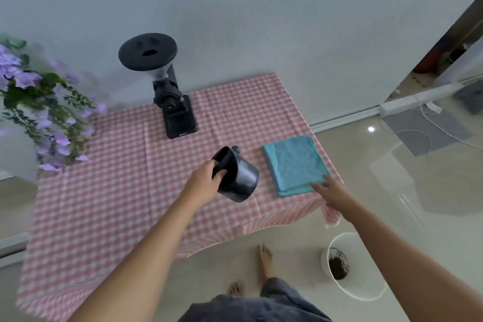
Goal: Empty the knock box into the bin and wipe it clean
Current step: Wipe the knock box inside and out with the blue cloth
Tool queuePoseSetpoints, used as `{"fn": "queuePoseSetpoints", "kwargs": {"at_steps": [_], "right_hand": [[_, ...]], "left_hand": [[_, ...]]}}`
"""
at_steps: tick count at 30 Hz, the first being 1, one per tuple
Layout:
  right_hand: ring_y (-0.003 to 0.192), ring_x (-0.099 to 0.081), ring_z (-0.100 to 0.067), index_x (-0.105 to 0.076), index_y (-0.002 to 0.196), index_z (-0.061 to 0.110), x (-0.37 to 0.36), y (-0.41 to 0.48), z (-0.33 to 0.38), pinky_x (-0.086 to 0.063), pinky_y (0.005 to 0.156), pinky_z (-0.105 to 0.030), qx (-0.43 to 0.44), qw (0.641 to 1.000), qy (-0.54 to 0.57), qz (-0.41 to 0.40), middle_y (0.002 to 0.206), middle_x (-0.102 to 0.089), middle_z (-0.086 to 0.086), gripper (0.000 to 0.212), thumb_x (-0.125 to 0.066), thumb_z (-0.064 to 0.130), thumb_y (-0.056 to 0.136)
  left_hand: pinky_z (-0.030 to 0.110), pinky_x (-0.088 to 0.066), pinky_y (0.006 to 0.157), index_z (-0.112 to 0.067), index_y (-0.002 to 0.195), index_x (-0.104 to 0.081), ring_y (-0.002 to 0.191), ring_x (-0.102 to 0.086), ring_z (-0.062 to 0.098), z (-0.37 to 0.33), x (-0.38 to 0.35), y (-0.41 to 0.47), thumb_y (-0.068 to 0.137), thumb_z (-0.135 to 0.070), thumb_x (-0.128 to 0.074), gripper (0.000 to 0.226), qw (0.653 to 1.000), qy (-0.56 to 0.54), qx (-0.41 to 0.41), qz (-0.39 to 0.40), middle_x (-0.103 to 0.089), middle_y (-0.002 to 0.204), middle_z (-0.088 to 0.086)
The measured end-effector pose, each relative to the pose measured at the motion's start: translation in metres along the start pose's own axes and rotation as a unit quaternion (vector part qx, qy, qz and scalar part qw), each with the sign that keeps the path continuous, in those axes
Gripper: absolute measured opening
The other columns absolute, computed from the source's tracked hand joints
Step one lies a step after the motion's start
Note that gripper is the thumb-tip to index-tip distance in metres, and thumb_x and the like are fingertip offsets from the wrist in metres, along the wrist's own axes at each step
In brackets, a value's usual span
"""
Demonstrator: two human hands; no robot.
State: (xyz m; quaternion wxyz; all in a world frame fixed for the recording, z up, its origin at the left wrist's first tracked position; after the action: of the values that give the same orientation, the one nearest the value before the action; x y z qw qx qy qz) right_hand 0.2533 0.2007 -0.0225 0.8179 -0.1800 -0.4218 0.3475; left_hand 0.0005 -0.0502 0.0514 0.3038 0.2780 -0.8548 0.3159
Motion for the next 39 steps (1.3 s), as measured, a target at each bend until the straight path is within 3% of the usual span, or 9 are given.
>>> {"fn": "queuePoseSetpoints", "kwargs": {"at_steps": [8, 13, 19, 24, 26, 29, 33, 36, 39], "right_hand": [[0.13, -0.051, -0.047, -0.042, 0.147, -0.002, 0.023, 0.115, -0.022, -0.039, 0.108, -0.051, -0.032, 0.99, -0.128, -0.042, 0.144, -0.052, -0.028, 0.065, -0.066, 0.029, 0.095], [0.109, -0.063, -0.048, -0.053, 0.136, -0.006, 0.018, 0.151, -0.021, -0.048, 0.095, -0.054, -0.038, 0.989, -0.142, -0.026, 0.122, -0.066, -0.031, 0.055, -0.068, 0.026, 0.093], [0.096, -0.066, -0.045, -0.059, 0.122, -0.006, 0.01, 0.171, -0.012, -0.053, 0.086, -0.054, -0.044, 0.995, -0.092, 0.004, 0.109, -0.069, -0.027, 0.051, -0.073, 0.031, 0.091], [0.085, -0.061, -0.038, -0.063, 0.102, -0.002, 0.014, 0.166, 0.014, -0.05, 0.083, -0.051, -0.03, 0.998, -0.041, -0.046, 0.103, -0.069, -0.028, 0.017, -0.066, 0.012, 0.093], [0.091, -0.064, -0.042, -0.057, 0.113, 0.006, 0.019, 0.156, 0.031, -0.051, 0.084, -0.053, -0.014, 0.998, -0.008, -0.059, 0.11, -0.068, -0.029, 0.023, -0.062, 0.005, 0.09], [0.095, -0.065, -0.043, -0.046, 0.126, 0.028, 0.024, 0.127, 0.08, -0.054, 0.083, -0.056, 0.062, 0.994, 0.081, -0.031, 0.113, -0.066, -0.029, 0.039, -0.057, 0.007, 0.095], [0.087, -0.071, -0.026, -0.057, 0.109, 0.044, 0.022, 0.065, 0.17, -0.06, 0.066, -0.042, 0.249, 0.962, 0.106, 0.021, 0.106, -0.072, -0.009, 0.041, -0.055, 0.004, 0.098], [0.073, -0.072, -0.015, -0.068, 0.097, 0.044, -0.002, 0.019, 0.22, -0.056, 0.05, -0.028, 0.343, 0.929, 0.126, 0.058, 0.092, -0.073, 0.009, 0.037, -0.056, 0.009, 0.099], [0.075, -0.07, -0.009, -0.074, 0.1, 0.041, -0.045, -0.009, 0.25, -0.054, 0.051, -0.02, 0.396, 0.911, 0.102, 0.055, 0.092, -0.074, 0.012, 0.024, -0.061, 0.021, 0.098]], "left_hand": [[0.032, -0.049, 0.083, -0.016, 0.141, -0.056, 0.104, -0.062, 0.021, 0.034, 0.03, 0.028, 0.111, -0.036, -0.048, 0.036, 0.99, -0.07, 0.118, -0.039, -0.069, 0.133, 0.009], [0.034, -0.054, 0.081, -0.014, 0.144, -0.055, 0.107, -0.068, 0.027, 0.033, 0.036, 0.046, 0.111, -0.037, -0.047, 0.041, 0.977, -0.109, 0.172, -0.069, -0.069, 0.131, 0.011], [0.032, -0.056, 0.071, -0.011, 0.142, -0.056, 0.088, -0.068, 0.024, 0.027, 0.038, 0.063, 0.112, -0.036, -0.045, 0.04, 0.962, -0.152, 0.212, -0.079, -0.071, 0.124, 0.013], [0.021, -0.047, 0.057, -0.015, 0.141, -0.055, 0.077, -0.067, 0.015, 0.023, 0.039, 0.069, 0.113, -0.038, -0.044, 0.038, 0.963, -0.144, 0.217, -0.067, -0.07, 0.106, 0.005], [0.019, -0.045, 0.055, -0.016, 0.139, -0.055, 0.073, -0.067, 0.012, 0.021, 0.041, 0.071, 0.112, -0.039, -0.044, 0.037, 0.963, -0.14, 0.219, -0.065, -0.069, 0.102, 0.002], [0.019, -0.047, 0.056, -0.017, 0.139, -0.055, 0.076, -0.069, 0.013, 0.021, 0.042, 0.074, 0.112, -0.04, -0.044, 0.038, 0.965, -0.138, 0.214, -0.066, -0.07, 0.108, 0.003], [0.024, -0.052, 0.062, -0.016, 0.142, -0.056, 0.09, -0.072, 0.02, 0.018, 0.044, 0.08, 0.111, -0.04, -0.046, 0.04, 0.967, -0.142, 0.201, -0.07, -0.071, 0.122, 0.007], [0.025, -0.05, 0.062, -0.011, 0.133, -0.059, 0.081, -0.068, 0.019, 0.013, 0.044, 0.083, 0.112, -0.038, -0.045, 0.037, 0.974, -0.121, 0.182, -0.066, -0.07, 0.108, 0.006], [0.024, -0.043, 0.057, -0.009, 0.12, -0.061, 0.07, -0.061, 0.014, 0.006, 0.042, 0.081, 0.112, -0.037, -0.045, 0.033, 0.979, -0.112, 0.158, -0.061, -0.066, 0.087, 0.001]]}}
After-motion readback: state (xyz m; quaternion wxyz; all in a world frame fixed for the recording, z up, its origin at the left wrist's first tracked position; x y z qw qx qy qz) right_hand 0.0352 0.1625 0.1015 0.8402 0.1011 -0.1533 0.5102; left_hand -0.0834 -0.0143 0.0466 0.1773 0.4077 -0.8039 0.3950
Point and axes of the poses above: each hand's wrist, its own y-axis towards the middle knuckle, its own x-axis out of the back of the hand, z = x × y, the point moved 1 cm from there along y, towards the middle knuckle
